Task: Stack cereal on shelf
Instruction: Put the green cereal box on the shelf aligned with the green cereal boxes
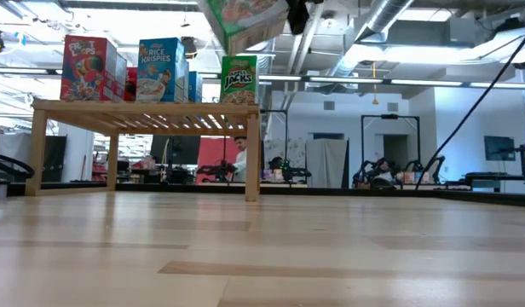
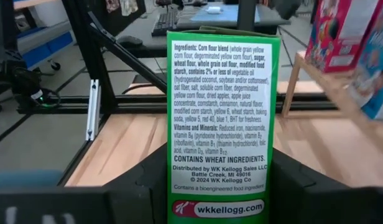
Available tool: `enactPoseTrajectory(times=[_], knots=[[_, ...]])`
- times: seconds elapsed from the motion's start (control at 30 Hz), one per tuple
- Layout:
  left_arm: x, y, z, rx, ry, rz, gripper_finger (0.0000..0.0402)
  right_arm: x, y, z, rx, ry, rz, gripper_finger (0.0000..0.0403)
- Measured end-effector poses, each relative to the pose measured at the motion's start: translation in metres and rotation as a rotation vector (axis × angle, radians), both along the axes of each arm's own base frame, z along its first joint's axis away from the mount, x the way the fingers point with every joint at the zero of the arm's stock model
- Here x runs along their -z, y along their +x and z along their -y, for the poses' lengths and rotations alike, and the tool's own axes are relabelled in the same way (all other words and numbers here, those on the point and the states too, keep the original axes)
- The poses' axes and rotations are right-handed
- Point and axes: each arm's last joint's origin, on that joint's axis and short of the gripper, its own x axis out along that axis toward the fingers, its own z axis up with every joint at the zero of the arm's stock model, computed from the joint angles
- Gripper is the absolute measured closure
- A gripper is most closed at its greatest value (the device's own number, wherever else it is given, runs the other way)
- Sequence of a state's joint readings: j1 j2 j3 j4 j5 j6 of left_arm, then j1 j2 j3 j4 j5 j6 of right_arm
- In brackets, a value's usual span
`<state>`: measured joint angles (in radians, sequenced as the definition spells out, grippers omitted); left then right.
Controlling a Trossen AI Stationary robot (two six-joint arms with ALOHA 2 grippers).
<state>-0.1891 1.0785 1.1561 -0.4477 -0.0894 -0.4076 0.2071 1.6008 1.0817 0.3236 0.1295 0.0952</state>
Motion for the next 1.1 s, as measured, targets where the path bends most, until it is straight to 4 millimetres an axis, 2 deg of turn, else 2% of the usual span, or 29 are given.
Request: enactPoseTrajectory(times=[0.13, 0.37, 0.5, 0.67, 0.83, 0.93, 1.1], knots=[[-0.008, -0.012, 0.002, -0.005, 0.002, 0.041, 0.0127, -0.018, -0.010, 0.008, 0.006, -0.050, 0.044, 0.0199], [-0.010, -0.019, 0.013, 0.064, 0.029, 0.046, 0.0127, -0.062, -0.037, 0.028, 0.044, -0.163, 0.201, 0.0199], [-0.009, -0.021, 0.018, 0.081, 0.052, 0.045, 0.0127, -0.072, -0.058, 0.041, 0.080, -0.197, 0.263, 0.0199], [-0.006, -0.023, 0.020, 0.029, 0.087, 0.010, 0.0126, -0.054, -0.086, 0.058, 0.139, -0.188, 0.349, 0.0199], [-0.004, -0.023, 0.020, 0.017, 0.073, -0.005, 0.0127, -0.027, -0.100, 0.070, 0.195, -0.149, 0.498, 0.0199], [-0.004, -0.024, 0.019, -0.016, 0.087, -0.009, 0.0127, -0.012, -0.096, 0.075, 0.217, -0.173, 0.530, 0.0198], [-0.003, -0.024, 0.018, -0.034, 0.097, -0.015, 0.0127, 0.008, -0.079, 0.083, 0.227, -0.194, 0.576, 0.0198]])
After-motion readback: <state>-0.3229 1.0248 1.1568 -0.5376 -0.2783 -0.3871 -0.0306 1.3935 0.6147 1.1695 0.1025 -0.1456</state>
